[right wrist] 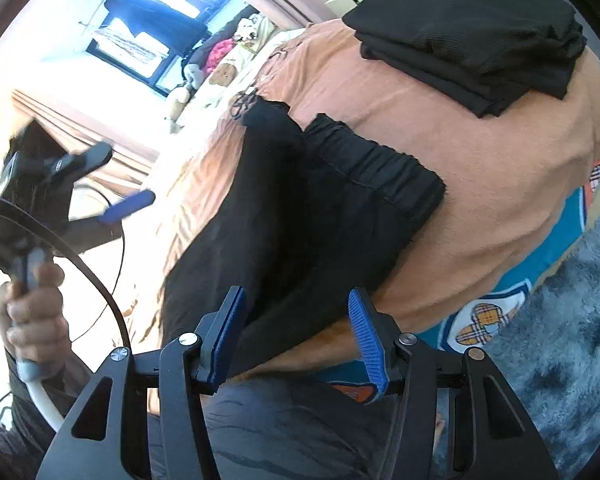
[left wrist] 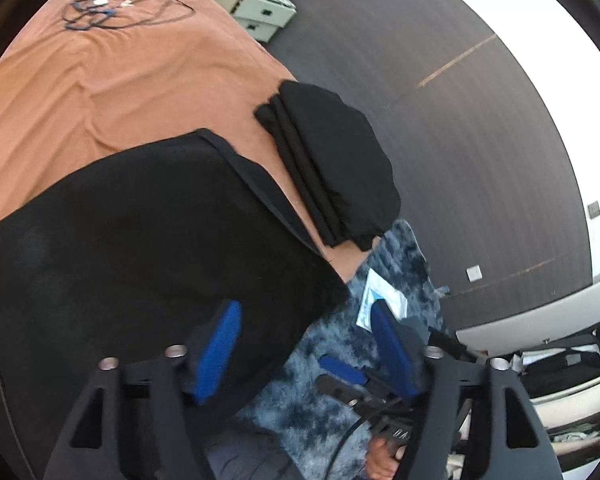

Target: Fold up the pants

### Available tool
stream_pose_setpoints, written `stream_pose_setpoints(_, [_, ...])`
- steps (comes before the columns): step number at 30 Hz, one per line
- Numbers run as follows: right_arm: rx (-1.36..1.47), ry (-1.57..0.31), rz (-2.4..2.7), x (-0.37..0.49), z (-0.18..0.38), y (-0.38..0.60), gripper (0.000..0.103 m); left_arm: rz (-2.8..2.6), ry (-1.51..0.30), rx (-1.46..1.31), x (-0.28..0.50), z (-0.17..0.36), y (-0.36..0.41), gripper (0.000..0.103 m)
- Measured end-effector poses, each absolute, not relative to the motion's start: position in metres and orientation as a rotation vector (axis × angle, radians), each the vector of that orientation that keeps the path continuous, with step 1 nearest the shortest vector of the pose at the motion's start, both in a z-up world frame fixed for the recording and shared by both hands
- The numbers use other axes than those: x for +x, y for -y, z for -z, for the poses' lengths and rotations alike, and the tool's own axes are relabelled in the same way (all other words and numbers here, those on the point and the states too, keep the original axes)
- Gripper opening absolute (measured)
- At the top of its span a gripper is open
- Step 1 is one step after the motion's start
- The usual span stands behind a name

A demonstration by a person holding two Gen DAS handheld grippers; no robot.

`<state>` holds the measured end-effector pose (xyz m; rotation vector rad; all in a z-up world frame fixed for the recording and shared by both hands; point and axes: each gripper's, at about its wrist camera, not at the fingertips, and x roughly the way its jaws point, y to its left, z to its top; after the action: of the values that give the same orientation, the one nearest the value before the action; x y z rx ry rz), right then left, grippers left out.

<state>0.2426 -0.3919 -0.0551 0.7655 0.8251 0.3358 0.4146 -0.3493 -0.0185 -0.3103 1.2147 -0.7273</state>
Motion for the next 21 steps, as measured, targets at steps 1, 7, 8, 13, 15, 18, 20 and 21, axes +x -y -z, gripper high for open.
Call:
stream_pose_setpoints(1, [0.771, -0.821, -0.343, 0.245, 0.054, 0.393, 0.057, 0.712, -1.208, -0.315, 0.414, 0.017, 0.338, 0.073])
stream_pose_setpoints(7, [0.803, -0.795, -0.365, 0.257, 0.054, 0.403, 0.059, 0.557, -1.168, -0.307, 0.411, 0.011, 0.264, 0.073])
stream_pose_setpoints(8, [0.811, -0.796, -0.362, 0.259, 0.057, 0.404, 0.059, 0.521, -1.163, -0.308, 0.410, 0.011, 0.247, 0.073])
stream_pose_setpoints(13, [0.894, -0.805, -0.363, 0.272, 0.071, 0.419, 0.059, 0.381, -1.133, -0.319, 0.401, 0.012, 0.174, 0.073])
stream_pose_setpoints(15, [0.930, -0.811, -0.362, 0.277, 0.079, 0.422, 0.059, 0.330, -1.124, -0.336, 0.396, 0.014, 0.143, 0.073])
stream_pose_setpoints(18, [1.001, -0.795, -0.390, 0.283, 0.087, 0.428, 0.059, 0.274, -1.120, -0.368, 0.388, 0.022, 0.104, 0.073])
stream_pose_setpoints(20, [1.011, -0.800, -0.376, 0.287, 0.094, 0.432, 0.059, 0.245, -1.122, -0.404, 0.381, 0.031, 0.082, 0.073])
stream_pose_setpoints(21, [1.013, -0.804, -0.371, 0.289, 0.097, 0.433, 0.059, 0.223, -1.125, -0.423, 0.378, 0.036, 0.071, 0.073])
